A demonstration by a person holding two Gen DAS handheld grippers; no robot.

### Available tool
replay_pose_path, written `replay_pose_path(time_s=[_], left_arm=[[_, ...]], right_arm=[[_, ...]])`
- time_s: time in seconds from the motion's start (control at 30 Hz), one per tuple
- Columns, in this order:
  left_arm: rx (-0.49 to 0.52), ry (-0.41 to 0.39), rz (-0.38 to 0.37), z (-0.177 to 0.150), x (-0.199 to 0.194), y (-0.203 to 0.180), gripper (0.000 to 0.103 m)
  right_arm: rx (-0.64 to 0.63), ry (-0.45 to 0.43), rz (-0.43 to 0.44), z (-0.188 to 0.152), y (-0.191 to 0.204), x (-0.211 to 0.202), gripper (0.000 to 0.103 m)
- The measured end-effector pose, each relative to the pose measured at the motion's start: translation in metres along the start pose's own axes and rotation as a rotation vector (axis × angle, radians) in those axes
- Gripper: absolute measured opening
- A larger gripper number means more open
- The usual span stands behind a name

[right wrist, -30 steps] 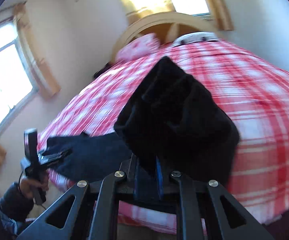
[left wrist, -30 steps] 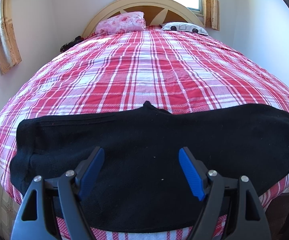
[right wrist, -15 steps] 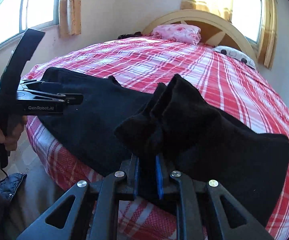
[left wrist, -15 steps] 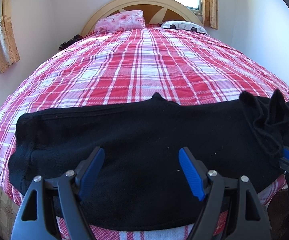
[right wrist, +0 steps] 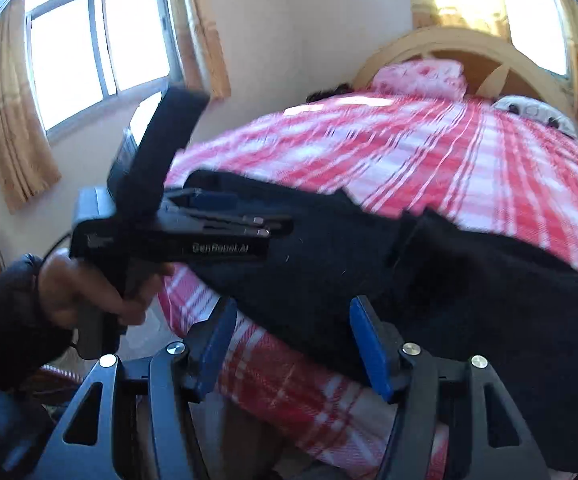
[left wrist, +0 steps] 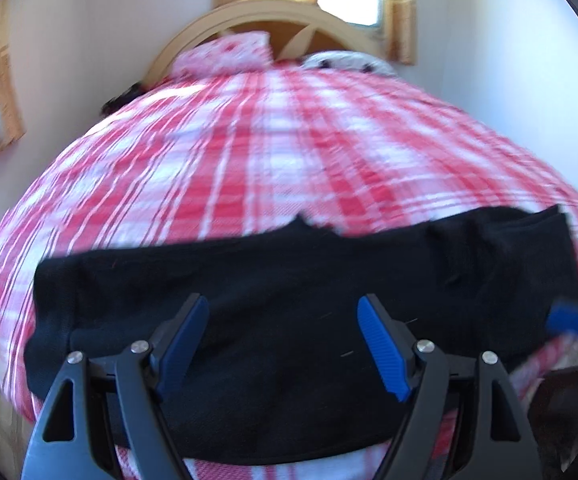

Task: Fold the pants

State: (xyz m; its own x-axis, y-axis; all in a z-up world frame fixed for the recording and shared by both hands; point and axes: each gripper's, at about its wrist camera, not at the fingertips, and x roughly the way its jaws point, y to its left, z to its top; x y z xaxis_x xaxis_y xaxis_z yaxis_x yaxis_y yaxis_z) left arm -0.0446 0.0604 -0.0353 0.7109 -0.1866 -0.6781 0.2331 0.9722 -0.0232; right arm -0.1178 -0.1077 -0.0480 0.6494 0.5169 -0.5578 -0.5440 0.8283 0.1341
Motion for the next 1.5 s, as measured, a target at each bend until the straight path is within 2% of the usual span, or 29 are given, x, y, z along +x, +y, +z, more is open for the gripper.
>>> replay_pose_path(time_s=[0.1, 0.17, 0.27, 0.3, 0.37, 0.43, 0.5, 0.57, 0.67, 0.7, 0.73, 0.77, 0.87, 0.93, 0.97, 1.03, 1.13, 1.17, 1.27, 1.4, 1.5], left_arm=[[0.032, -0.027, -0.123, 0.015, -0.011, -0.018, 0.080], [0.045, -0.033, -0.196, 0.026, -0.011, -0.034, 0.080], [0.067, -0.020, -0.271, 0.039, -0.003, -0.062, 0.080], [0.084, -0.018, -0.280, 0.041, -0.001, -0.072, 0.079], [0.118, -0.009, -0.296, 0.042, 0.007, -0.087, 0.071], [0.125, 0.051, -0.337, 0.042, 0.023, -0.098, 0.044], [0.113, 0.101, -0.368, 0.040, 0.036, -0.104, 0.036], [0.106, 0.140, -0.337, 0.036, 0.050, -0.110, 0.036], [0.036, 0.175, -0.361, 0.035, 0.061, -0.109, 0.027], [0.015, 0.175, -0.385, 0.035, 0.062, -0.108, 0.016], [-0.003, 0.180, -0.425, 0.035, 0.062, -0.107, 0.010], [-0.015, 0.191, -0.454, 0.034, 0.063, -0.107, 0.010], [-0.006, 0.189, -0.459, 0.030, 0.059, -0.109, 0.008], [-0.013, 0.181, -0.473, 0.029, 0.057, -0.108, 0.007], [-0.014, 0.176, -0.476, 0.029, 0.055, -0.108, 0.007], [-0.007, 0.174, -0.471, 0.029, 0.055, -0.109, 0.007], [0.003, 0.178, -0.443, 0.029, 0.058, -0.111, 0.006], [0.000, 0.174, -0.437, 0.028, 0.059, -0.111, 0.006], [-0.021, 0.146, -0.415, 0.030, 0.057, -0.105, 0.005], [-0.052, 0.087, -0.349, 0.031, 0.046, -0.091, 0.005], [-0.085, 0.058, -0.313, 0.029, 0.043, -0.082, 0.005]], right_arm=[[0.075, -0.102, -0.102, 0.007, -0.031, -0.047, 0.061], [0.144, -0.150, -0.209, 0.009, -0.061, -0.075, 0.061], [0.279, -0.171, -0.388, 0.001, -0.110, -0.105, 0.061], [0.332, -0.176, -0.412, -0.004, -0.123, -0.113, 0.061], [0.439, -0.189, -0.430, -0.015, -0.144, -0.125, 0.061], [0.495, -0.202, -0.446, -0.026, -0.156, -0.135, 0.061], [0.508, -0.211, -0.469, -0.037, -0.159, -0.140, 0.061], [0.523, -0.209, -0.470, -0.043, -0.165, -0.143, 0.061], [0.564, -0.206, -0.440, -0.047, -0.181, -0.141, 0.061], [0.569, -0.198, -0.429, -0.048, -0.184, -0.139, 0.061], [0.575, -0.177, -0.426, -0.046, -0.192, -0.134, 0.061], [0.581, -0.162, -0.420, -0.045, -0.198, -0.127, 0.060], [0.611, -0.148, -0.335, -0.042, -0.219, -0.113, 0.058], [0.598, -0.138, -0.326, -0.038, -0.227, -0.104, 0.056], [0.572, -0.129, -0.323, -0.036, -0.227, -0.100, 0.042], [0.498, -0.087, -0.334, -0.030, -0.226, -0.089, 0.025], [0.485, -0.016, -0.327, -0.025, -0.230, -0.071, 0.024], [0.495, -0.013, -0.324, -0.025, -0.233, -0.068, 0.017], [0.482, -0.011, -0.338, -0.021, -0.232, -0.068, 0.010], [0.456, -0.028, -0.370, -0.013, -0.228, -0.068, 0.009], [0.443, -0.069, -0.359, -0.003, -0.227, -0.068, 0.009]])
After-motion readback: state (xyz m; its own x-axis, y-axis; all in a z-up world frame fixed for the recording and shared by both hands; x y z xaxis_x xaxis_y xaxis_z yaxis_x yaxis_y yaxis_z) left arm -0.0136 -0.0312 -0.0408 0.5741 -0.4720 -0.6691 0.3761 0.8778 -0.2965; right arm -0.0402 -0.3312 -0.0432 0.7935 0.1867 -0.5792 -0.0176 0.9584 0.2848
